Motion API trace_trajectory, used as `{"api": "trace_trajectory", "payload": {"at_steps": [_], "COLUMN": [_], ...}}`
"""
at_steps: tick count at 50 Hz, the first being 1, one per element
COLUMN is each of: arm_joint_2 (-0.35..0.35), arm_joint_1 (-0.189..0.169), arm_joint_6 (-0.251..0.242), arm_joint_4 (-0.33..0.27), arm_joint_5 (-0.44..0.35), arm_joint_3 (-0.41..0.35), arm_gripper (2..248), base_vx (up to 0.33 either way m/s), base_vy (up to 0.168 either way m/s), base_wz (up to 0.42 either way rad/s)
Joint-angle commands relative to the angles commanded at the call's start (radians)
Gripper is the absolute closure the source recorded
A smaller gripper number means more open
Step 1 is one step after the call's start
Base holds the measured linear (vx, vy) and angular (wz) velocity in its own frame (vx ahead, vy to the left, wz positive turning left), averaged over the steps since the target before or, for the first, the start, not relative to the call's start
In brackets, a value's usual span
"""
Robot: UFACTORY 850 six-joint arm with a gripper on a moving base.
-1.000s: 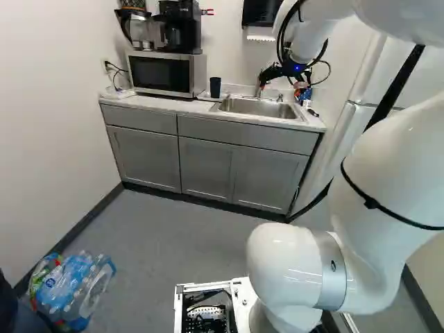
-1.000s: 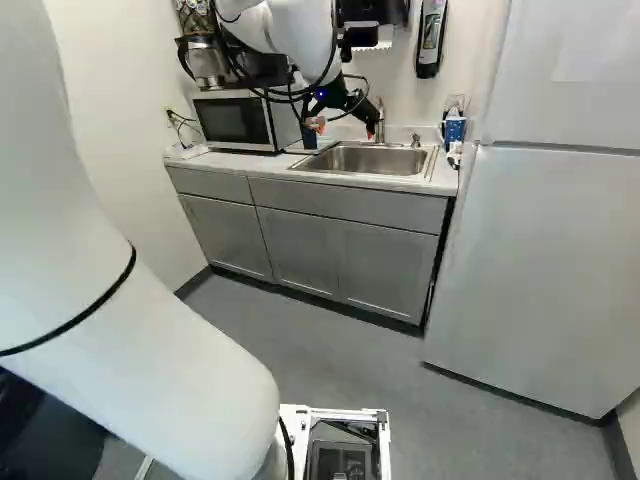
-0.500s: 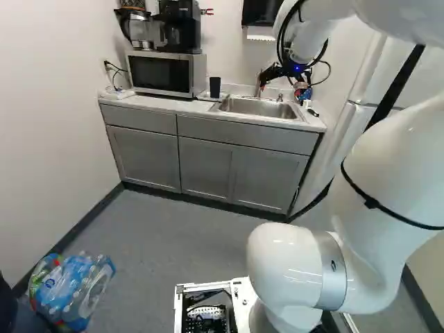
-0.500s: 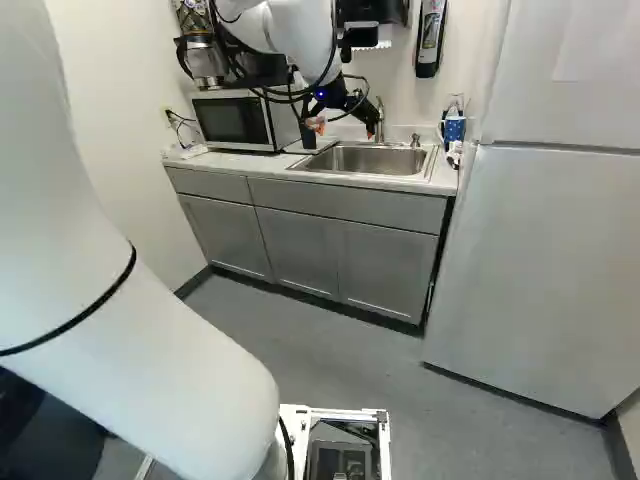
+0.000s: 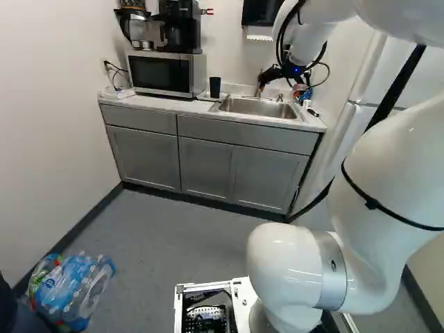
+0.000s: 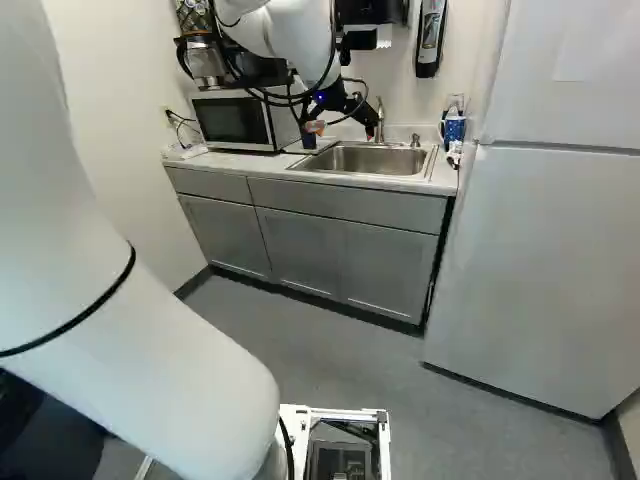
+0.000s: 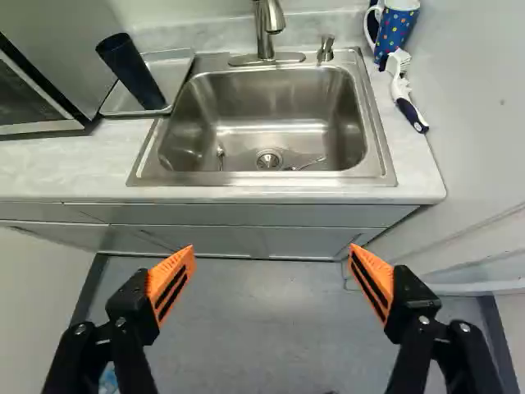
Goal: Rinse the cup and place it in the tray
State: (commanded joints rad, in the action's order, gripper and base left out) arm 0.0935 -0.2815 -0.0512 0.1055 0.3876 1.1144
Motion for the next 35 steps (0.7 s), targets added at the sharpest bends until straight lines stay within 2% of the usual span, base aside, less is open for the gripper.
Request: {"api": "trace_trajectory", "payload": {"at_steps": [18,35], "arm_joint_2": [0.010,0.024], "arm_joint_1": [0.015,0.036], "arm_joint_6": [0.003,0.007], "arm_joint_4": [-0.006,-0.014], "arm_joint_5": [-0.066,-0.162], "arm_joint_3": [-0.054,-0.132], "arm_gripper": [3,3], "base_vx": [0.000,0.000], "base_vy": [0.000,0.000], "base_wz": [0.000,0.000]}}
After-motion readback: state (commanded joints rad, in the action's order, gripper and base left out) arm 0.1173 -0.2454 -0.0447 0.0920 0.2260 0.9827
